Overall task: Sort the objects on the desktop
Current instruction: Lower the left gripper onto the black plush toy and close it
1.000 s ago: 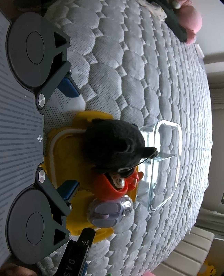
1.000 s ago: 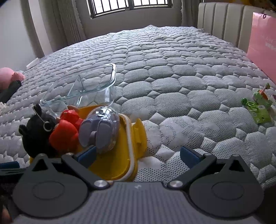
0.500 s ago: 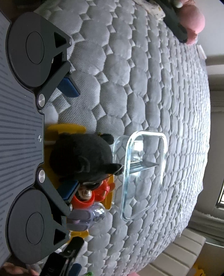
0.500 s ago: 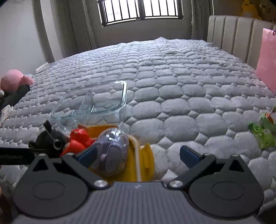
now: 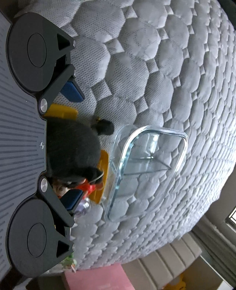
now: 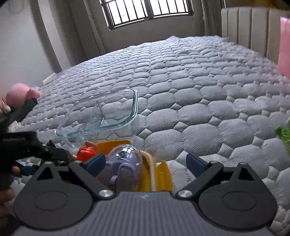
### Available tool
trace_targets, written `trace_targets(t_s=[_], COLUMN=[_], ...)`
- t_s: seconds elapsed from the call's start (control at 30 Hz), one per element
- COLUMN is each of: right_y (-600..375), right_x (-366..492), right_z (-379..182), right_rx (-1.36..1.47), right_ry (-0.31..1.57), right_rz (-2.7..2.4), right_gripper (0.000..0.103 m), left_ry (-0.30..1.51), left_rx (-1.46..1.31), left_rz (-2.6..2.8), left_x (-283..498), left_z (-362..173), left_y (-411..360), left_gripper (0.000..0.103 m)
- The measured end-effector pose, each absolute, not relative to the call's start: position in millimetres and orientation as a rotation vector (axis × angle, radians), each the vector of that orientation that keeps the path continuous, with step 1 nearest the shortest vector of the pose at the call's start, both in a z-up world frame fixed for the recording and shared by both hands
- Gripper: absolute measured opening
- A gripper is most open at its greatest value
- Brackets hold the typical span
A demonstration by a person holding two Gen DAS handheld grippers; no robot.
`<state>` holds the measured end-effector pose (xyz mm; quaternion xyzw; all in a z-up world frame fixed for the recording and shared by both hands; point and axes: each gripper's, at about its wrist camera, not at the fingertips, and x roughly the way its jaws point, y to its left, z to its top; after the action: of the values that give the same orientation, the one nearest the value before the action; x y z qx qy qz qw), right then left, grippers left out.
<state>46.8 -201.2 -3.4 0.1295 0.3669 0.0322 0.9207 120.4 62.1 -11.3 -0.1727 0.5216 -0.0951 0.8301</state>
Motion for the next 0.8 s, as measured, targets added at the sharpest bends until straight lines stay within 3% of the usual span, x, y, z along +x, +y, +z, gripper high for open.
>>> trace_targets(t_s=[0.3, 0.57, 0.67, 0.7, 0.8], right_y=[-202.3, -200.9, -206.2, -208.1, -212.1], right_x=[56.9, 54.2, 52.5, 51.9, 49.0], right_z=[-14.8, -19.1, -20.4, -20.8, -21.2], right_rx=[0.297, 0.304, 0.323, 0.33, 0.354], right_ry=[0.786, 0.799, 0.802, 0.803, 0.802], right_rz=[0.098, 0.107, 0.097, 0.093, 0.095], right_gripper=[0.097, 0.097, 0.097, 0.097, 0.097], left_ry=[1.202, 1.18, 1.173, 1.175, 1.177], left_rx=[-0.377, -0.354, -0.388, -0.388, -0.373], left_rz=[-0.215, -0.23, -0.25, -0.257, -0.256], left_x=[123.9, 120.8, 120.1, 119.7, 118.7], left_z=[-19.5, -11.3, -8.6, -7.8, -6.5], left_y=[61.0, 60.4, 62.9, 62.3, 59.2], left_gripper=[0.103, 0.102, 0.095, 0.076, 0.073])
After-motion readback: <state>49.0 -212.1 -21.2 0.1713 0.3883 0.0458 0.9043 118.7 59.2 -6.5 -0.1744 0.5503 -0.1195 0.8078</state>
